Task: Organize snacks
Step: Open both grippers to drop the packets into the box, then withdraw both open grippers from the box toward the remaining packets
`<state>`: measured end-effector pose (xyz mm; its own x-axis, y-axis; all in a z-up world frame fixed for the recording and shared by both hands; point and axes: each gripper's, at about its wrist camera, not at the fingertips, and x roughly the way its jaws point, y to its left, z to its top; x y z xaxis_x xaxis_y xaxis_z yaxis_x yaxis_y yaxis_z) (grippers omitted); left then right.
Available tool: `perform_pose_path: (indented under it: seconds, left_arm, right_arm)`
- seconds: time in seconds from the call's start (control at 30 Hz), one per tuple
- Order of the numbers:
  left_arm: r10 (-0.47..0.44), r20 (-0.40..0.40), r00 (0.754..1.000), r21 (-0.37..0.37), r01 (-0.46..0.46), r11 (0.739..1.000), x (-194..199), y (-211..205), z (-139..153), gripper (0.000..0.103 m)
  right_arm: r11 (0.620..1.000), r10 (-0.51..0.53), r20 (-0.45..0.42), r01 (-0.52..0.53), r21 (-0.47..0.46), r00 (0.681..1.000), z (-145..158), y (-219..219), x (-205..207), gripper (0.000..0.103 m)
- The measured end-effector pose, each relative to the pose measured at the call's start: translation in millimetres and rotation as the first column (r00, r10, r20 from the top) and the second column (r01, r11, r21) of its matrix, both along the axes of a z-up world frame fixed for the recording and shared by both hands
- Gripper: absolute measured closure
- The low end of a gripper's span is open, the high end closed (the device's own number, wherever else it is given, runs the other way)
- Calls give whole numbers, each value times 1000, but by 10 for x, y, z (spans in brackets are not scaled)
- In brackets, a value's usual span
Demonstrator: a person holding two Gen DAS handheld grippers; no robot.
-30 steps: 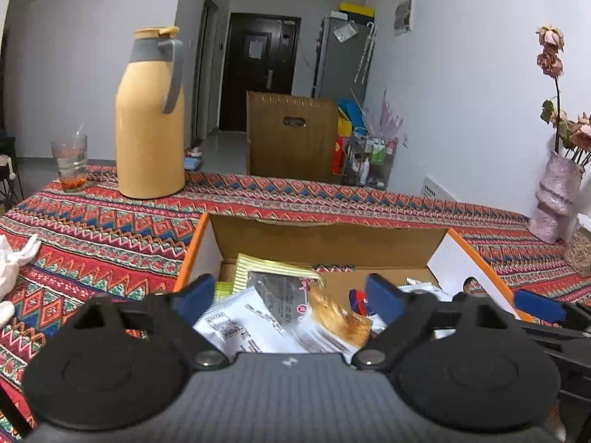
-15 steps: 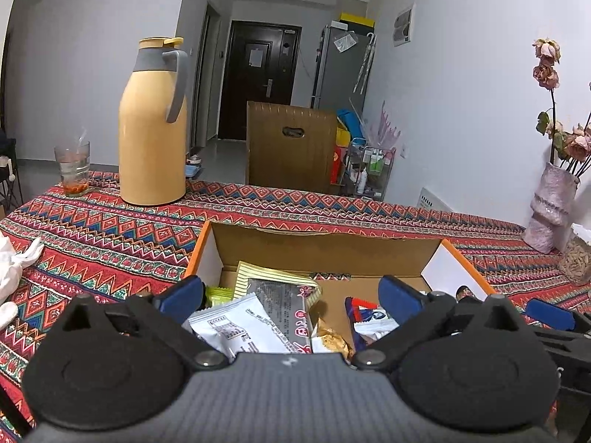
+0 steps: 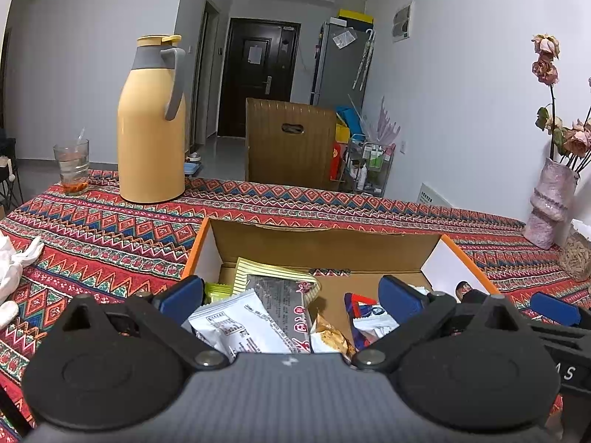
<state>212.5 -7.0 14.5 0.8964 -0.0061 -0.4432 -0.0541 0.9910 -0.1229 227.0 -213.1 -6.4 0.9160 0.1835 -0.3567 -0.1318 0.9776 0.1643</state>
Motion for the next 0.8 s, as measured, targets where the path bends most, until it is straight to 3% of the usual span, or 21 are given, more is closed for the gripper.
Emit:
perform_pose_path:
  seconds: [0.47,0.8]
  left_arm:
    - [16,29,999,15,-16,1000,-287,93,216,0]
    - [46,5,999,29,-47,999,-598,411,158,0]
  right_arm:
    - [1000,18,39,-17,-23,999,183,53,-197,0]
    - [998,41,-6,-41,-44,999,140,156,-511,0]
